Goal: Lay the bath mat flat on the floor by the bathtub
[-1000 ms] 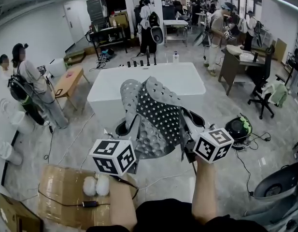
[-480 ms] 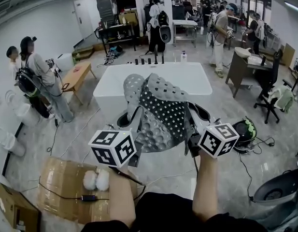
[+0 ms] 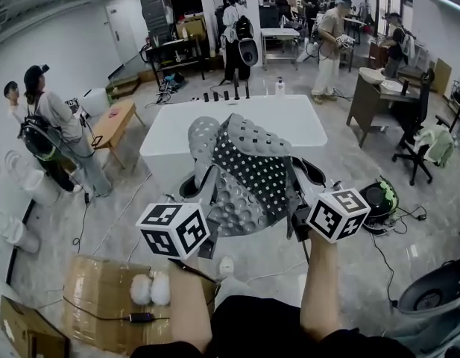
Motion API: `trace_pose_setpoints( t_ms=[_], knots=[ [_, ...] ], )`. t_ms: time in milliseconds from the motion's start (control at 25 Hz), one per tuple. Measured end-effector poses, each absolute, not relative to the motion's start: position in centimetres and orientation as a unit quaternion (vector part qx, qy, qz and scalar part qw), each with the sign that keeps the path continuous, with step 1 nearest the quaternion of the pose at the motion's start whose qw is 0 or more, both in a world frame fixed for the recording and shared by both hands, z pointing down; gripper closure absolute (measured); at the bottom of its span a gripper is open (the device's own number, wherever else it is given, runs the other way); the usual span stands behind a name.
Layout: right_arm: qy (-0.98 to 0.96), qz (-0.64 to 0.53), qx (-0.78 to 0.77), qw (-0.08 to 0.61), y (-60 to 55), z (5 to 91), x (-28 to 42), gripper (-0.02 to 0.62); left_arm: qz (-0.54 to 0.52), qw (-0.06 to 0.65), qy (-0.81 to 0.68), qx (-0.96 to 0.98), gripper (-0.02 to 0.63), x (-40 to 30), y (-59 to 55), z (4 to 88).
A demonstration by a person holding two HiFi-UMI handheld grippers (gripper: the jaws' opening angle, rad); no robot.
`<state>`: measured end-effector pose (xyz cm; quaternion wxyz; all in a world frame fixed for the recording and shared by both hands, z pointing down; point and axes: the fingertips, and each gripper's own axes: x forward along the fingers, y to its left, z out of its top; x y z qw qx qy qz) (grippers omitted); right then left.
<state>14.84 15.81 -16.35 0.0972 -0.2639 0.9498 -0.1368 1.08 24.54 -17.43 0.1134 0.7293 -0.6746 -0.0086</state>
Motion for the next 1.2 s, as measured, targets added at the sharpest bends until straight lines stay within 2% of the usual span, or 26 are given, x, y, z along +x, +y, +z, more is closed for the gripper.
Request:
trace_pose_setpoints(
  t_ms=[480,800,1200],
  knots=[
    [0.937,-0.144,-0.301,0.098,9.8,-13.3,10.7,0.578,-0.017,0.138,-0.648,0.749,0.586,-3.6,18.5,-13.5],
    [0.938,-0.164,-0.299,0.064,5.6,-9.2,6.5,0.578,-0.015,0.167,-0.655,0.737,0.586,-7.7,13.7,-9.6],
    [0.918,-0.219,-0.328,0.044,-0.3,-7.5,-3.1,0.578,0.013,0.211,-0.666,0.715,0.586,-17.9,8.6,-7.6]
  ],
)
